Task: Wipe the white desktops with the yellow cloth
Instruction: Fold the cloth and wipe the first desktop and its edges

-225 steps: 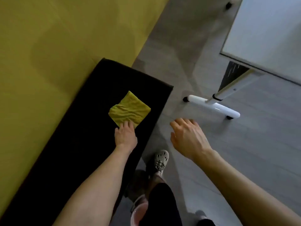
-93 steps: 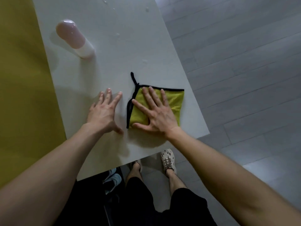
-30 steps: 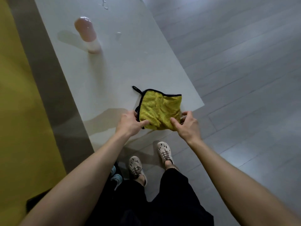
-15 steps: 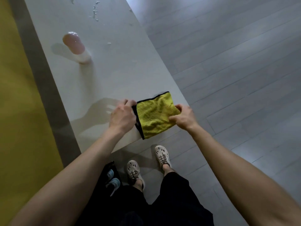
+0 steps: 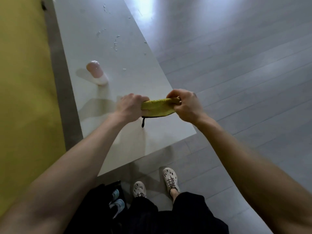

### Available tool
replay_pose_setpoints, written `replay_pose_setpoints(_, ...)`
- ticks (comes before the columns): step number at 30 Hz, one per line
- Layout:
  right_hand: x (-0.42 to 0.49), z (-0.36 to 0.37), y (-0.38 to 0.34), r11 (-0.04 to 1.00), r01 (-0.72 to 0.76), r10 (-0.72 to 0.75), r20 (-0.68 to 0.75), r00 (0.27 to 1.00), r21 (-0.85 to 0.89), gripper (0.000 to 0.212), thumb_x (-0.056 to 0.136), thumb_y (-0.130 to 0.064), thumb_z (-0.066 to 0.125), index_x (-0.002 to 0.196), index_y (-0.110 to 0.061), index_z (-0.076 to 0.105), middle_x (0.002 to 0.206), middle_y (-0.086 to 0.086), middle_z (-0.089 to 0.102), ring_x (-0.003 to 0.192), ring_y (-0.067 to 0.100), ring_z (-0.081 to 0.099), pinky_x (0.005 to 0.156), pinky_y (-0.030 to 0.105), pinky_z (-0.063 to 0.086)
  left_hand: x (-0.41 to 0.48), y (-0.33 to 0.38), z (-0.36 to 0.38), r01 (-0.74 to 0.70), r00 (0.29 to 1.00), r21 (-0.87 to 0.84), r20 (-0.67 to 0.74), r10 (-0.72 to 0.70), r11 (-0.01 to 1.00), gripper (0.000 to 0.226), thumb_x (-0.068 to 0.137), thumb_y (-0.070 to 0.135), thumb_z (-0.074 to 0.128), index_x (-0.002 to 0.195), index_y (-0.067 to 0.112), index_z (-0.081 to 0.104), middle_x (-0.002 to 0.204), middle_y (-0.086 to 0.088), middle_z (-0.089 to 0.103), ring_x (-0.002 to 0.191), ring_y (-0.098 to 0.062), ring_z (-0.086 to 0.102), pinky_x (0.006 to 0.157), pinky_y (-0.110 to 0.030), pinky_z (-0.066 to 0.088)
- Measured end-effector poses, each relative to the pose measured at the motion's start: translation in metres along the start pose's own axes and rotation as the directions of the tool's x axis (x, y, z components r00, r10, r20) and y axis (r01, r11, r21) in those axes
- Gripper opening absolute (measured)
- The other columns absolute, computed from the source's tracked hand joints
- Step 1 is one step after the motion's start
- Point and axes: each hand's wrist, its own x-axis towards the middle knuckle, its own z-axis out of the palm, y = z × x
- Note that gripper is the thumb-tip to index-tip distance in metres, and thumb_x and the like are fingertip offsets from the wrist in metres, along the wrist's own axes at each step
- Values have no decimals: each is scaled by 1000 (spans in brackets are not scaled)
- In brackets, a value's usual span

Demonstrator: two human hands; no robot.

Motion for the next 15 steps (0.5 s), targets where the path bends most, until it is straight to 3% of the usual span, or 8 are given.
replay_pose_setpoints(3, -1, 1, -6, 999, 36, -36, 43, 998, 20, 34, 89, 3, 66, 109, -20, 80, 93, -1, 75, 81, 16, 66, 70, 20, 53, -12, -6, -15, 72, 994, -198, 96, -53, 978, 40, 82, 43, 91, 111, 41, 63, 92, 12, 78, 86, -23, 70, 77, -40, 57)
replay_pose_setpoints(7, 1, 3, 0, 999, 15, -23, 171, 985, 51, 29, 90, -8, 69, 104, -31, 80, 90, -9, 75, 86, 12, 71, 72, 26, 58, -19, -14, -28, 123, 957, -178, 280, -70, 976, 29, 86, 52, 86, 102, 41, 65, 94, 3, 70, 93, -25, 67, 81, -43, 59)
replay_pose_setpoints(11, 16, 24, 17, 996, -40, 59, 270, 961, -78, 29, 93, -10, 66, 110, -29, 80, 96, -4, 74, 88, 16, 71, 70, 25, 52, -16, -13, -13, 115, 972, -113, 218, -88, 987, 25, 92, 45, 84, 112, 31, 80, 90, 11, 63, 95, -21, 60, 83, -34, 47)
replay_pose_setpoints(15, 6, 54, 31, 990, -42, 74, 232, 970, -138, 39, 90, -2, 60, 114, -27, 78, 106, 4, 76, 94, 27, 69, 76, 33, 56, -34, -3, 20, 143, 984, -30, 112, -138, 989, 15, 92, 33, 81, 106, 31, 82, 96, 5, 71, 97, -27, 69, 79, -36, 50)
